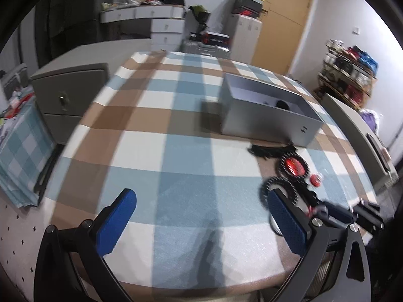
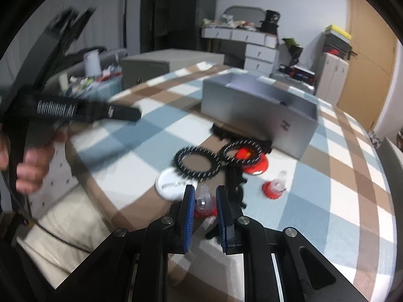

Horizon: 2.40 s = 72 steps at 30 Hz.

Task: Organize jewelry
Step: 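Grasp a clear-and-red small item with the right tool while the left grasps the white badge, then carry the badge and clear item into the silver box and open both tools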

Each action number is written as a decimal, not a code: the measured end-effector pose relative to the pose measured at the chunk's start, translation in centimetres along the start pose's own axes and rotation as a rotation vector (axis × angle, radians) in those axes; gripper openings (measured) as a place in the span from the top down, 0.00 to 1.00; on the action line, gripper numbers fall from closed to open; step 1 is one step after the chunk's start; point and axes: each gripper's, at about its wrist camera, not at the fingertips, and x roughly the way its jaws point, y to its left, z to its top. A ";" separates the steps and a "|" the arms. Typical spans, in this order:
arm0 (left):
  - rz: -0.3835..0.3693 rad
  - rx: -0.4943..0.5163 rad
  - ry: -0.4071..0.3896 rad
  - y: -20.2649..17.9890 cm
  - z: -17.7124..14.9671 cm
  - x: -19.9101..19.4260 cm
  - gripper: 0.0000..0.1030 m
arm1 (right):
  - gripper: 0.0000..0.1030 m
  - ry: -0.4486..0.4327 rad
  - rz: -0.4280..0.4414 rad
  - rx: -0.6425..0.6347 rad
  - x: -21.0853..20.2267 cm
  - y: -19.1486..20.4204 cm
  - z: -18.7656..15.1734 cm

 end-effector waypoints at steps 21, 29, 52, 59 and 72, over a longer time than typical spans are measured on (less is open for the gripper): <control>-0.201 0.188 0.159 -5.7 -1.1 2.7 0.02 | 0.84 -0.123 0.037 0.265 -3.0 -6.6 0.1; -0.109 0.322 0.211 -8.1 -1.7 3.4 0.17 | 0.84 -0.148 0.020 0.281 -3.5 -7.1 -0.2; -0.087 0.423 0.247 -10.0 -1.5 3.4 0.64 | 0.84 -0.167 0.032 0.296 -3.9 -7.3 -0.6; -0.077 0.427 0.255 -9.9 -1.9 3.0 0.64 | 0.84 -0.170 0.040 0.298 -3.8 -7.3 -0.4; -0.107 0.338 0.194 -8.0 -0.7 0.6 0.64 | 0.84 -0.189 0.098 0.293 -3.4 -6.6 1.0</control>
